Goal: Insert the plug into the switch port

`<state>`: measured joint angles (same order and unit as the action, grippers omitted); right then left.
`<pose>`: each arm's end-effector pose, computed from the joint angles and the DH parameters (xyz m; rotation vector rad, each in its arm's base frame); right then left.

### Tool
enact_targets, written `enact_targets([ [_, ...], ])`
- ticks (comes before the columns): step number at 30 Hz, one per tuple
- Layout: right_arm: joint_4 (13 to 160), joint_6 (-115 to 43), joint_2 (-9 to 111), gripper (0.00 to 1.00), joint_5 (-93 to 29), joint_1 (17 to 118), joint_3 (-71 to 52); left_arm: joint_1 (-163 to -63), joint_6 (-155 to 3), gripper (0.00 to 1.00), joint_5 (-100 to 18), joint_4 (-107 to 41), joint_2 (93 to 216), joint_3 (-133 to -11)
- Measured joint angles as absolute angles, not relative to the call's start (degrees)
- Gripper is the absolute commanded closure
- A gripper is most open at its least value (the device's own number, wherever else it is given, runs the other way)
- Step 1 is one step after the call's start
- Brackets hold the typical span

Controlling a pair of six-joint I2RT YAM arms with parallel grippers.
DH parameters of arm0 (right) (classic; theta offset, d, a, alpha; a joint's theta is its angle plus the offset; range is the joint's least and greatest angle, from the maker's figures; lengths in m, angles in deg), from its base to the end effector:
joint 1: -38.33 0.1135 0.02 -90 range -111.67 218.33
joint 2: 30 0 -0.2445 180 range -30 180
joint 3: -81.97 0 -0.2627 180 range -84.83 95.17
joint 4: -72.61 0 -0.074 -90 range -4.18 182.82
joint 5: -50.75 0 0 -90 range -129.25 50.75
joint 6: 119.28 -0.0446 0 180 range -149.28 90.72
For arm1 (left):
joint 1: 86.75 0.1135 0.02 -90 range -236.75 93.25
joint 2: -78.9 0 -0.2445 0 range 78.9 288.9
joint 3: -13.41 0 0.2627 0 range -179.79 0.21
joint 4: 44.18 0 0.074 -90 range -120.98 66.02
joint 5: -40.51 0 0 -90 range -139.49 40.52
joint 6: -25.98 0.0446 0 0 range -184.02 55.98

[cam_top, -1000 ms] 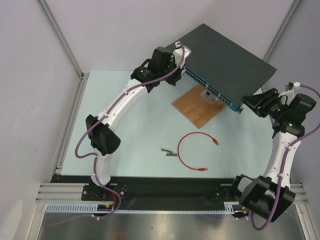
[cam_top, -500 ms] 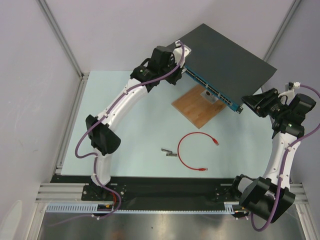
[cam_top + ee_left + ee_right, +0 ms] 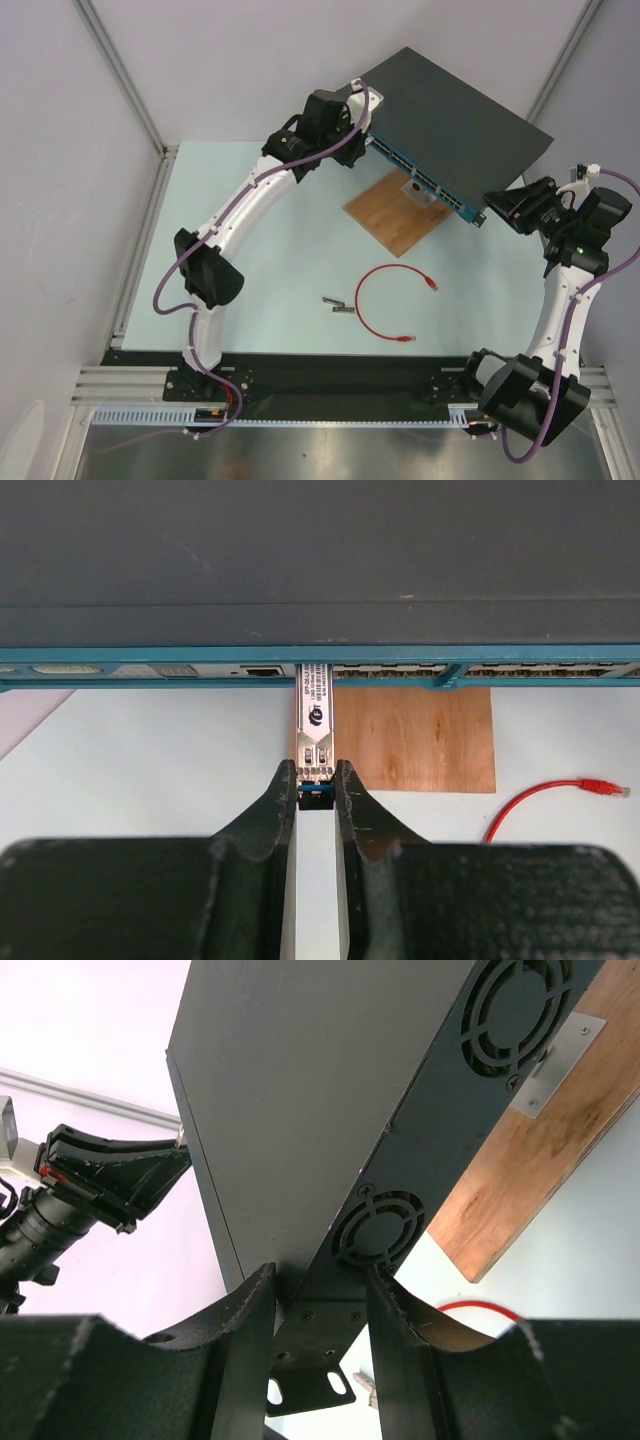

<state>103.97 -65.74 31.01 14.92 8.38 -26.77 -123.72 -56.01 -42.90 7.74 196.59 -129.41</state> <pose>0.2376 -0.0952 0.3381 0.4550 1.8417 0.9837 0.3781 -0.2910 0.3882 0.8560 1.8767 -0.4321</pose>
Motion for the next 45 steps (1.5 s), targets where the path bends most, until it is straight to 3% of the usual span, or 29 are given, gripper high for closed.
enact_targets([
  [13, 103.95, -65.61, 31.01, 1.0, 14.9, 8.38, -26.77, -123.07, -58.65, 1.0, -39.64, 5.7, 197.86, -129.98],
  [22, 103.92, -65.59, 31.01, 1.0, 14.66, 8.62, -26.75, -123.04, -59.11, 0.92, -38.7, 1.92, 200.66, -131.93],
  [26, 103.92, -65.57, 31.01, 1.0, 14.57, 8.71, -26.75, -123.04, -59.49, 0.74, -38.46, 0.11, 201.73, -132.56],
  [34, 103.95, -65.5, 31.34, 1.0, 14.57, 8.71, -26.75, -122.98, -58.41, 0.5, -38.57, -2.1, 199.63, -129.43],
  [41, 104.03, -65.5, 31.71, 1.0, 14.61, 8.71, -26.59, -122.67, -57.47, 0.48, -38.79, -3.15, 190.25, -120.84],
  [45, 104.38, -65.31, 31.95, 1.0, 14.7, 8.71, -26.33, -122.32, -57.02, 0.54, -38.81, -3.82, 185.14, -117.63],
])
